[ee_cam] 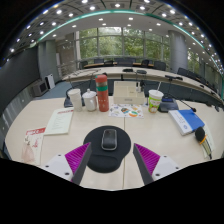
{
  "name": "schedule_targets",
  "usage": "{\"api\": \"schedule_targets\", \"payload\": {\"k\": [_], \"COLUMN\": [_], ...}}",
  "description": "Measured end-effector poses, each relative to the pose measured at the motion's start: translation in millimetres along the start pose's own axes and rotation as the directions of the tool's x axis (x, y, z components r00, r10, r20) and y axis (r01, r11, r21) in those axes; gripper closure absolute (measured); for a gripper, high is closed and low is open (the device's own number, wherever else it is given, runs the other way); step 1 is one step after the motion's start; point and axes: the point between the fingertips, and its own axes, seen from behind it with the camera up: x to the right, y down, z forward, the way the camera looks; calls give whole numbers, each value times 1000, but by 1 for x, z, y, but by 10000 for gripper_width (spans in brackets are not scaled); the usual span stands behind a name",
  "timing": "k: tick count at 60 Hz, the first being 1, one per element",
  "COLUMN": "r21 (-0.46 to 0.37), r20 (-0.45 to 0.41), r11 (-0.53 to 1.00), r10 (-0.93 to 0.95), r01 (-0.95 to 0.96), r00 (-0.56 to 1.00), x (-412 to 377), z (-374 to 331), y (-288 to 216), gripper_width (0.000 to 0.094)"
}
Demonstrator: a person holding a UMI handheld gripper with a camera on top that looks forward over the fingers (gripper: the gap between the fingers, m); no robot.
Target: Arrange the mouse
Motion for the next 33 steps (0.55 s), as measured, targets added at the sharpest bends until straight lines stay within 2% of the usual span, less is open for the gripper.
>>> {"api": "schedule_targets", "payload": {"k": [19, 33], "r21": [55, 56], "r20": [-44, -32], "r11": [999, 998], "r10": [7, 30], "r01": [-4, -28], "r00": [999, 999], "x": [2, -10], "z": [-170, -232], "y": [30, 53], "gripper_width": [81, 79]}}
